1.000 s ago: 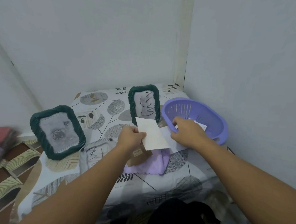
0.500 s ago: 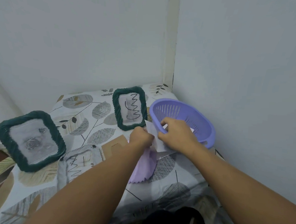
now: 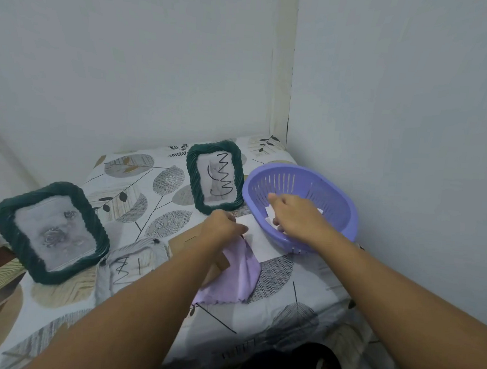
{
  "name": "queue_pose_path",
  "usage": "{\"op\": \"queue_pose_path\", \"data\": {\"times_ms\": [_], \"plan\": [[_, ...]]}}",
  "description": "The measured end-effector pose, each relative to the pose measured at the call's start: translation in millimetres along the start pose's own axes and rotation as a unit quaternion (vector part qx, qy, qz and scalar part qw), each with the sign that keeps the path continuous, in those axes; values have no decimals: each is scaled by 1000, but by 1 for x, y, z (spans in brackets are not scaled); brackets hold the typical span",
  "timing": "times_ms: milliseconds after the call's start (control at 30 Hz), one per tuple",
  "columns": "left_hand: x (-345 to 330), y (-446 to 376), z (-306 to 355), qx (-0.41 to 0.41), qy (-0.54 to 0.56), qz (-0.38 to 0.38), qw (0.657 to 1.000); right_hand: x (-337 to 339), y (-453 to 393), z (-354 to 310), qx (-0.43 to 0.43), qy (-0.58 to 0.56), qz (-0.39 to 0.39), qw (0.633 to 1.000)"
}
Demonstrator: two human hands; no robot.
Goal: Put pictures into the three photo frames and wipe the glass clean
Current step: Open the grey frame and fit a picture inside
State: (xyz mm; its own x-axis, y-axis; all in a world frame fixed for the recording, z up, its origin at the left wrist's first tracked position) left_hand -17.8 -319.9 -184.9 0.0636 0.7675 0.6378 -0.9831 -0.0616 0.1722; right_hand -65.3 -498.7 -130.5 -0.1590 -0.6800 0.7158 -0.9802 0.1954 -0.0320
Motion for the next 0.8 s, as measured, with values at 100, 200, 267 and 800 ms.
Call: {"op": "queue_pose_path", "data": {"times_ms": [100,200,267,800], "plan": [[16,-4,0,-21,21,22,999,8,-16,9,4,30,18,999],[25,-3,10,-37,81,45,995,18,-30,22,5,119,32,992],[25,-2,20,-27,99,35,994,24,-38,34,-4,172,26,985],[3,0,41,27,103,-24,994,10,-40,66,-87,267,-65,958]]}}
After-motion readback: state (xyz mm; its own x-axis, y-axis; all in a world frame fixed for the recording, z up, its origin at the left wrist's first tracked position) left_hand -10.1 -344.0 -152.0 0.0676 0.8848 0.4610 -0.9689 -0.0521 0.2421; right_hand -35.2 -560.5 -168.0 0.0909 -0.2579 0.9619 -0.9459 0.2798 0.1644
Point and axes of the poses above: each hand's wrist, its own y-axis away from the middle knuckle, its own x-axis out of the back of the hand, z = x × y, the point moved 5 cm from there along -y, towards the middle knuckle, and after that the axes turned 6 degrees about z, right-handed, at the moved point
